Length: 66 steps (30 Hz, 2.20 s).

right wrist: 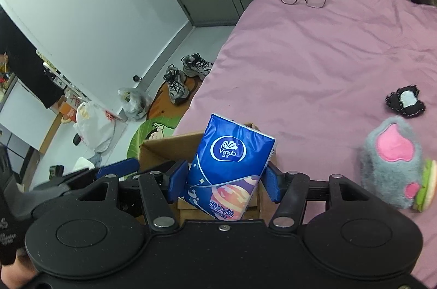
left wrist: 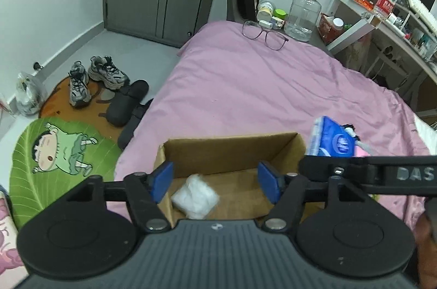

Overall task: Organize soft objects
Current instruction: 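Open the right tool to drop the tissue pack into the box, then grasp the blue denim plush with the left tool while the right tool grasps the burger plush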

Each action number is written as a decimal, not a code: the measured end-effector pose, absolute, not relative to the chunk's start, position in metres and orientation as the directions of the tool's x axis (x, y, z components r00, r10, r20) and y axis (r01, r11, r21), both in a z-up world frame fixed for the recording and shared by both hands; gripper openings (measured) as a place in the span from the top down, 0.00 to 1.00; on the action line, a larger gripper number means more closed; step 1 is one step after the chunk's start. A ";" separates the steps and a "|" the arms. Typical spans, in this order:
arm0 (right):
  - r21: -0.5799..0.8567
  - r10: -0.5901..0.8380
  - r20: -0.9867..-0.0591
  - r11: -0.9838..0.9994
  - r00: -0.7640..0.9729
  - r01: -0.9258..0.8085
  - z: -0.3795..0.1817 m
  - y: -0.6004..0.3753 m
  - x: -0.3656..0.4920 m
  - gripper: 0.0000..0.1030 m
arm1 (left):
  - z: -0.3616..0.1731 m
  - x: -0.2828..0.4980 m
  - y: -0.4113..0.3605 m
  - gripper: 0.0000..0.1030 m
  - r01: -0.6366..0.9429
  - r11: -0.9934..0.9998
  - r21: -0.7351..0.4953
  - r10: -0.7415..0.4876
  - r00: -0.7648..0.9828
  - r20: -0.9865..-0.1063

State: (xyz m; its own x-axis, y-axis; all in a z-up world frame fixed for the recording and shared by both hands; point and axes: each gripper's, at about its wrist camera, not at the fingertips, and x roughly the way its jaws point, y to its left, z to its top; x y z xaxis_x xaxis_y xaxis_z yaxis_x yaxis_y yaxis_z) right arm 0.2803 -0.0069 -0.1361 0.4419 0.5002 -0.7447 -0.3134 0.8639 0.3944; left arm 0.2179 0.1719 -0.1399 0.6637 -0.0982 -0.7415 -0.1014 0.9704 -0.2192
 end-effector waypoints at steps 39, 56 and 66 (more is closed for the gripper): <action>0.349 0.385 -0.753 0.921 0.535 -0.172 -0.106 -0.144 0.254 0.22 | -0.096 0.184 0.106 0.18 -0.057 0.965 -0.256 -0.155 0.666 -0.730; 0.396 0.395 -0.750 0.911 0.531 -0.119 -0.115 -0.211 0.244 0.33 | -0.091 0.190 0.031 0.18 0.061 0.969 -0.241 -0.224 0.637 -0.738; 0.433 0.402 -0.768 0.899 0.498 -0.057 -0.139 -0.243 0.256 0.48 | -0.103 0.202 -0.014 0.23 0.160 0.963 -0.219 -0.271 0.579 -0.769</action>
State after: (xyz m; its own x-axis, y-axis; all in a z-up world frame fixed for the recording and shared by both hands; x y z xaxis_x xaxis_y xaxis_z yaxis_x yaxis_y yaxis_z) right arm 0.2558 -0.2433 -0.1394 0.4982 0.4019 -0.7683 -0.0572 0.8994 0.4334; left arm 0.2022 -0.0140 -0.1030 0.5790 -0.2706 -0.7691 0.1595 0.9627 -0.2186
